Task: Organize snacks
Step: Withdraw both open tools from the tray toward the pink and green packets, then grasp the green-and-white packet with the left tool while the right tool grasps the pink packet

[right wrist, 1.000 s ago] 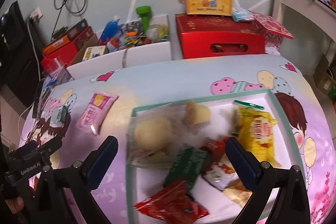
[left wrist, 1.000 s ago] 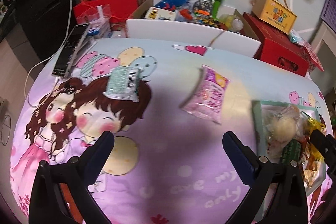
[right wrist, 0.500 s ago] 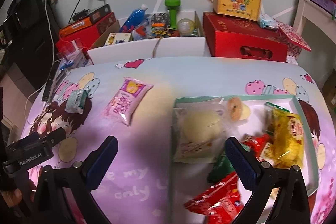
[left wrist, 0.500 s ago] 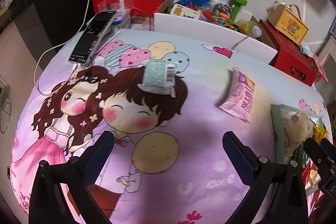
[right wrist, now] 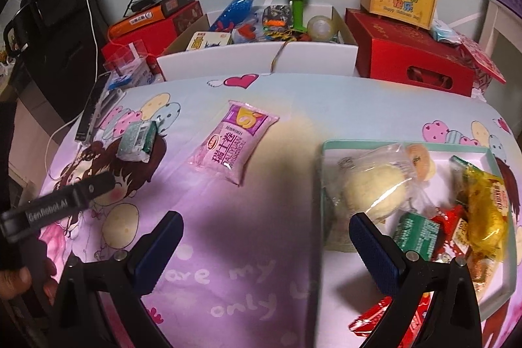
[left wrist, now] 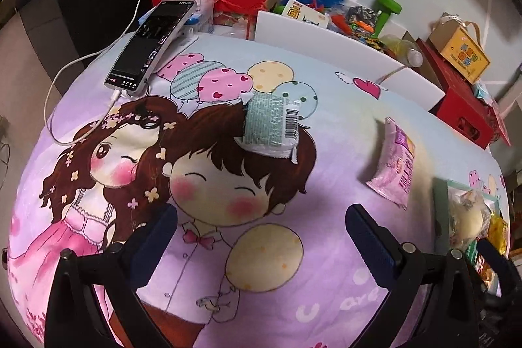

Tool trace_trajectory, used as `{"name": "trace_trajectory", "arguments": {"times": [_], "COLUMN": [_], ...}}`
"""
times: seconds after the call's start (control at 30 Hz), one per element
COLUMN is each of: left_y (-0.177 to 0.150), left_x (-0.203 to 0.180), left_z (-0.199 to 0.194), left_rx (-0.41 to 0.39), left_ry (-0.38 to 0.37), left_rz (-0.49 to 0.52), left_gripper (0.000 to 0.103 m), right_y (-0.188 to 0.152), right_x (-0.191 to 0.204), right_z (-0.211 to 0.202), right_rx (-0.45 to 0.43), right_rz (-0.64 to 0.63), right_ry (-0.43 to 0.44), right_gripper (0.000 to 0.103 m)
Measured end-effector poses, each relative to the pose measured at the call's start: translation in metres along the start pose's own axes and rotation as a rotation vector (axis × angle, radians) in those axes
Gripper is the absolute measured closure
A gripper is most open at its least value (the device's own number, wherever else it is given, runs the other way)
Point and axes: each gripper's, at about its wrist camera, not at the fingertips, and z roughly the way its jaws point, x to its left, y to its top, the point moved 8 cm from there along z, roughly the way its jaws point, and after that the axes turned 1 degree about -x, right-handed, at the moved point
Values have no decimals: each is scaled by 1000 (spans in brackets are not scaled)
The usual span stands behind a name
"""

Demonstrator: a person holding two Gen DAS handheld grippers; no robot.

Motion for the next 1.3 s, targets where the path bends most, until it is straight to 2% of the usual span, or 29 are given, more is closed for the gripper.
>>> {"name": "trace_trajectory", "arguments": {"times": [0.2,0.37,0.73,0.9,1.07,1.17,1.3], "left_y": [11,17,36,39,45,50,54], "left_x": [-2,-8,-8,-13,-15,-15,-17], "left_z": [8,19,40,48,56,60,66], "left_rx": [12,50,83,87,88,88,98], "left_ry": [-22,-86,-107,-100,-88,-74,-58], "left_rz": [16,-2,-4,19,42,52,76], "left_gripper": [1,1,1,1,2,3,10], "right_y": [1,3,21,35,51,57,64], "right_x": [9,16,25,24,23,24,26], "right_z": [9,16,41,53,65,73,84], "right_rx": [14,22,58,79,84,106,129], "right_rz": [4,0,4,32,12,18,6], "right_ry": [32,43,76,108,84,100,87], "right_gripper": [0,1,6,9,10,14,16]}}
